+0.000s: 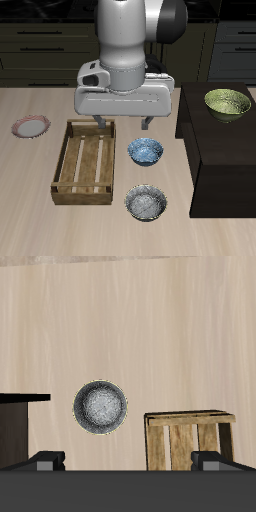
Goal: Place the black bowl in the wooden tray
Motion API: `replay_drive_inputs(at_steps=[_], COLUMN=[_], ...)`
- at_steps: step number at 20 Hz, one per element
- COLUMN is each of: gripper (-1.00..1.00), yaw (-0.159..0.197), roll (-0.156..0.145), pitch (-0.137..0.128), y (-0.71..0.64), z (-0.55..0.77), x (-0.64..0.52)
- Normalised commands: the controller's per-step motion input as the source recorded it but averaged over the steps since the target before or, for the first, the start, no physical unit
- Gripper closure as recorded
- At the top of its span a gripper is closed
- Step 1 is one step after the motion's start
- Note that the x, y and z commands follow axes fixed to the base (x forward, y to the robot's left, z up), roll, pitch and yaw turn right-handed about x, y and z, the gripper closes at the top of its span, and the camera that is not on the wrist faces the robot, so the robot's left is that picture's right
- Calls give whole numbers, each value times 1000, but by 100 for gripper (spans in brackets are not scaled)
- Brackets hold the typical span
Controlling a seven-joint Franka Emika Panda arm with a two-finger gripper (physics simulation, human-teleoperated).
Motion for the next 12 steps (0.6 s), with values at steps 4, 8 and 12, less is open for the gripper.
replay_drive_inputs(at_steps=[4, 8, 12], gripper=[-100, -100, -100], yaw=[50, 10, 20], roll=[30, 12, -7], pitch=[25, 14, -1], y=[94, 70, 40], z=[2, -46, -26], x=[230, 193, 127])
